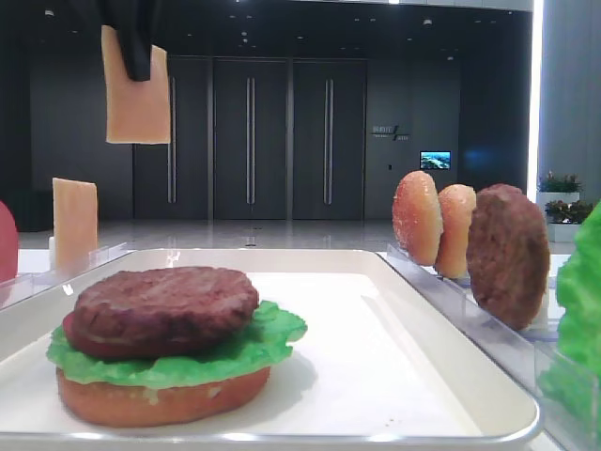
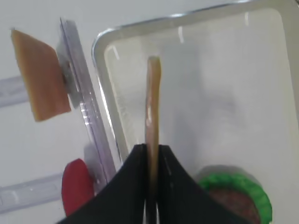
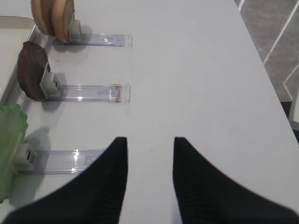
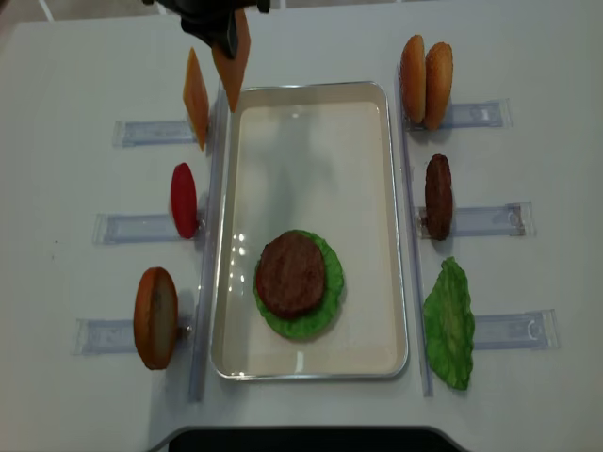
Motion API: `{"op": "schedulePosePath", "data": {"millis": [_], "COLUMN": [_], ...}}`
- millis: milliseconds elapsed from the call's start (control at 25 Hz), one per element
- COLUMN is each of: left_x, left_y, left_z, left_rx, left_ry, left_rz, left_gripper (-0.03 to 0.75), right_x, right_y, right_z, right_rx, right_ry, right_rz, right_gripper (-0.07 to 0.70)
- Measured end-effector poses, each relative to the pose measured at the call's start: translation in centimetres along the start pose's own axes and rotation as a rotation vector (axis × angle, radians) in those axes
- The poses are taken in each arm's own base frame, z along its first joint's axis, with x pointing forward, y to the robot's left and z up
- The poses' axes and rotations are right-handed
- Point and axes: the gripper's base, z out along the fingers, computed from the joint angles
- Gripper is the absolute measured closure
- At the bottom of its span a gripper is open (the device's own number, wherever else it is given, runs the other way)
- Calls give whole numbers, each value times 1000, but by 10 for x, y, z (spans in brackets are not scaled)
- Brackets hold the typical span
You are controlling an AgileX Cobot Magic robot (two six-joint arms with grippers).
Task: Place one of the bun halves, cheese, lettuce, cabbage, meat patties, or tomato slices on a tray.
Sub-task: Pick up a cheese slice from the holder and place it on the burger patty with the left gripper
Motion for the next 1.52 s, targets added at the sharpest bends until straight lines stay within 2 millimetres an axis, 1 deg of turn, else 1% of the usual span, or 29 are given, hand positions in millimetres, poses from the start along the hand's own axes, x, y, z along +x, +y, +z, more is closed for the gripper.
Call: {"op": "schedulePosePath", "data": {"millis": [160,360,560,680,800,920,1040,1520], "left_x": [30,75,109,130,145,156,161,159], "left_y": [8,14,20,24,26,27,28,23], "left_z": [-9,-27,-43,-45,-46,-45,-43,-38], "left_rx": [-13,-16,0,12,41,63,70,131], "left_ry": [45,79,83,106,101,95,90,33], "left_rz": [4,16,-6,-17,-31,-43,-49,-67], "left_gripper": [685,685,685,685,685,685,685,685], "right_x": [0,0,0,0,0,0,0,0], "right_y": [0,0,0,0,0,0,0,0], "right_z": [0,0,0,0,0,0,0,0], "right_rx": [0,0,0,0,0,0,0,0], "right_ry": [0,0,0,0,0,0,0,0], "right_rz": [0,0,0,0,0,0,0,0], "right_gripper": [397,397,397,397,397,397,397,397]}}
